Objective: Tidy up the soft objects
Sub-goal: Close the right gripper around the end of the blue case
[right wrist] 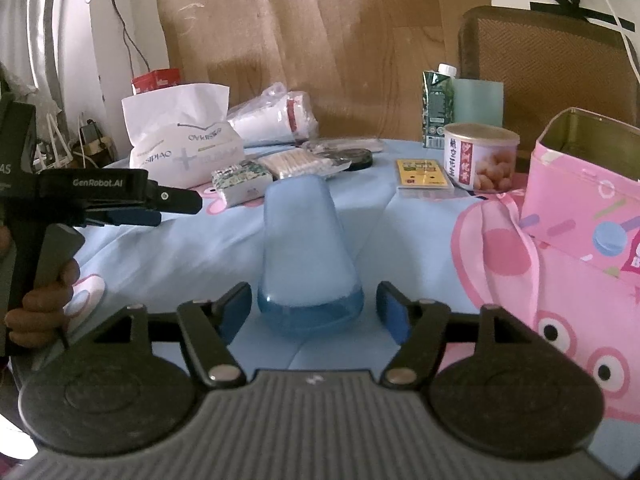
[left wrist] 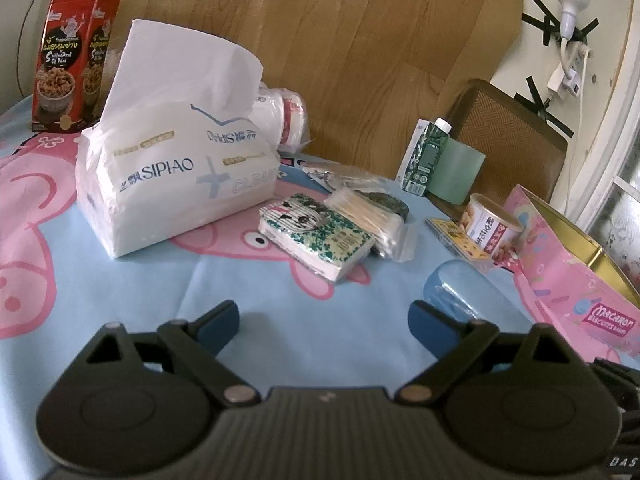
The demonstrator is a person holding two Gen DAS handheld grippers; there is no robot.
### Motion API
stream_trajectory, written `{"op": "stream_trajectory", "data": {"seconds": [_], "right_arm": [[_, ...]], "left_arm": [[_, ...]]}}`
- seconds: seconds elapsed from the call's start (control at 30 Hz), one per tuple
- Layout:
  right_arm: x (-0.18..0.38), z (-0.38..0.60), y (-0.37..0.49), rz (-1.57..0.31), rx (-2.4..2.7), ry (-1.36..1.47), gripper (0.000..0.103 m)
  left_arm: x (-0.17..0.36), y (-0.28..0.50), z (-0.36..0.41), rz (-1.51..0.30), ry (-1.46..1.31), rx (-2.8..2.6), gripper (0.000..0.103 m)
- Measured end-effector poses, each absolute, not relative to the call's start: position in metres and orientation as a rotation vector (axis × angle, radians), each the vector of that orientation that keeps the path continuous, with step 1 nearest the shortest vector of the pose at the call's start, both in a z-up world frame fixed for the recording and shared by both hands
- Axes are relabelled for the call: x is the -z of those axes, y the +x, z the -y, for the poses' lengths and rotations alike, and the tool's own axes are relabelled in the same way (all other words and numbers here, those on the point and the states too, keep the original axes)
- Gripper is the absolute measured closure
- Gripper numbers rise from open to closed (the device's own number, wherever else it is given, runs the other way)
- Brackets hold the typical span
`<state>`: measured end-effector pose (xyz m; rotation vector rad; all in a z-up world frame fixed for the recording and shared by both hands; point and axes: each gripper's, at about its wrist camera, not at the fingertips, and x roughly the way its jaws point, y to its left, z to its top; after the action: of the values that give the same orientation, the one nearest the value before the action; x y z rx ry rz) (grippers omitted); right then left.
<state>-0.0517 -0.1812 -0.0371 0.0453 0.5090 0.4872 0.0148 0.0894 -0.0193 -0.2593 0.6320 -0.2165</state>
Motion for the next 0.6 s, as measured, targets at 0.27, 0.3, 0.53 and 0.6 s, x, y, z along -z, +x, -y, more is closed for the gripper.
{"op": "stream_trajectory", "data": {"seconds": [0.27,0.3,0.53,0.6], "right_arm": [[0.0372,0.1793,-0.0512,-0.513,-0.488,0.032,0.029],[0.0371,0.1790,-0.0513,-0.512,-0.488,0.031,0.029],[0.0370,0.1761,-0.0524,-0.509,-0.495,0.012,0.029],[0.0371,0.1761,-0.0533,-0.504,-0.500,0.012,0.031]], "left_arm": [[0.0205,0.0150,-0.0901,-0.632,-0.267,0.224,0.007],[0.0206,0.0150,-0.0903,-0.631,-0.267,0.224,0.007],[0.0205,0.0153,-0.0918,-0.631,-0.270,0.227,0.007],[0.0205,0.0153,-0.0920,-0.631,-0.269,0.227,0.007]]}}
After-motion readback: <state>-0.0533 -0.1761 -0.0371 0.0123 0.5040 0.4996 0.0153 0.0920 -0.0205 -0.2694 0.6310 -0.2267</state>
